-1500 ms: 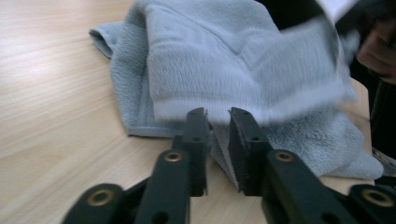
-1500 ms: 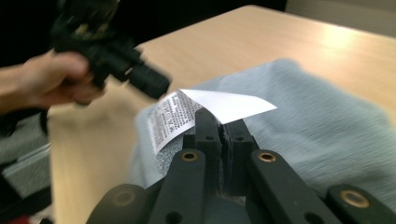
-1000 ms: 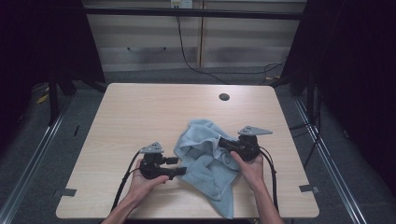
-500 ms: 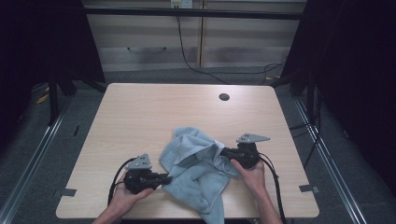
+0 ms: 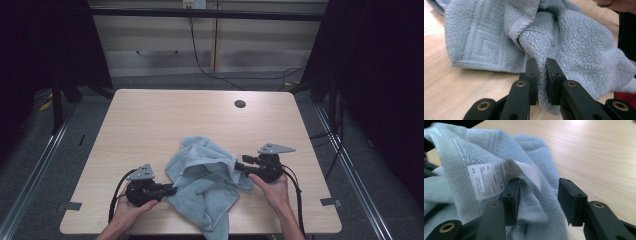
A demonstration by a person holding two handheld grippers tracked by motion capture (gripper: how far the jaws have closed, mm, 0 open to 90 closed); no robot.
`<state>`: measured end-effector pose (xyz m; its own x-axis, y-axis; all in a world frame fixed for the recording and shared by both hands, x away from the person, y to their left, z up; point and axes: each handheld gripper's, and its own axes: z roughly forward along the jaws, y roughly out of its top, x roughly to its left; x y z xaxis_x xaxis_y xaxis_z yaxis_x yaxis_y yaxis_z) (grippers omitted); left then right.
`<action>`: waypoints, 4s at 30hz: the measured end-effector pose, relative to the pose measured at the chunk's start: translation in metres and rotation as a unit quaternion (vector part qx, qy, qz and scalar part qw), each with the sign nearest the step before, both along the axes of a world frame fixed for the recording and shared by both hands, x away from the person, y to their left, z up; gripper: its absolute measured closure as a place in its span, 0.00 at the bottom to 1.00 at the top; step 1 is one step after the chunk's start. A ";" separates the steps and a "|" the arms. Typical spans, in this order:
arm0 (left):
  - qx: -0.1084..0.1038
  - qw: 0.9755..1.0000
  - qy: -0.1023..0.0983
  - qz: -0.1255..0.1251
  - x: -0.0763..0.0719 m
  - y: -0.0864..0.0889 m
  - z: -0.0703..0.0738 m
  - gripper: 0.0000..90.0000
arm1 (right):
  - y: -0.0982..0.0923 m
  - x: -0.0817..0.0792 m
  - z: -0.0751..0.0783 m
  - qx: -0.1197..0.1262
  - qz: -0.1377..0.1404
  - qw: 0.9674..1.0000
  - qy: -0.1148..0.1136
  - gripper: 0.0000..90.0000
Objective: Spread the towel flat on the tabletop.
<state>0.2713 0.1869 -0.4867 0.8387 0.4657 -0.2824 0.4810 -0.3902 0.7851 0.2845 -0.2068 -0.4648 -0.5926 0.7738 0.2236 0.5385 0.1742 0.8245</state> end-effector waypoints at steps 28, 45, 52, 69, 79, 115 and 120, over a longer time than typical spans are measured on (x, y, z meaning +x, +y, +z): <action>-0.023 1.000 0.000 0.018 0.006 0.005 0.003 0.90 | 0.000 -0.056 -0.004 -0.024 0.042 0.998 -0.041 0.44; -0.020 1.000 -0.005 0.001 -0.001 0.005 0.007 0.92 | -0.006 -0.027 0.012 0.029 0.041 0.996 -0.070 0.96; -0.014 0.999 -0.005 -0.035 -0.021 0.004 0.012 0.91 | -0.021 -0.018 0.015 0.028 -0.006 0.998 -0.062 0.97; 0.023 1.000 -0.013 -0.014 0.027 -0.002 -0.007 0.66 | -0.019 0.011 0.010 0.015 -0.016 0.999 -0.043 0.97; 0.024 1.000 -0.008 -0.007 0.032 -0.012 -0.016 0.45 | -0.022 0.015 0.002 0.009 -0.025 0.999 -0.031 0.97; 0.039 0.998 -0.037 -0.013 0.029 -0.003 -0.010 0.59 | -0.033 0.011 0.024 0.100 0.048 0.993 -0.032 0.97; 0.065 0.996 -0.049 -0.024 0.023 -0.015 -0.017 0.40 | -0.037 0.012 0.019 0.083 0.026 0.996 -0.025 0.97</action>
<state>0.2939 0.1720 -0.5036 0.8813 0.4518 -0.1381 0.3831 -0.5122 0.7687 0.2963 -0.2440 -0.4462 -0.6446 0.6962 0.3158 0.4905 0.0598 0.8694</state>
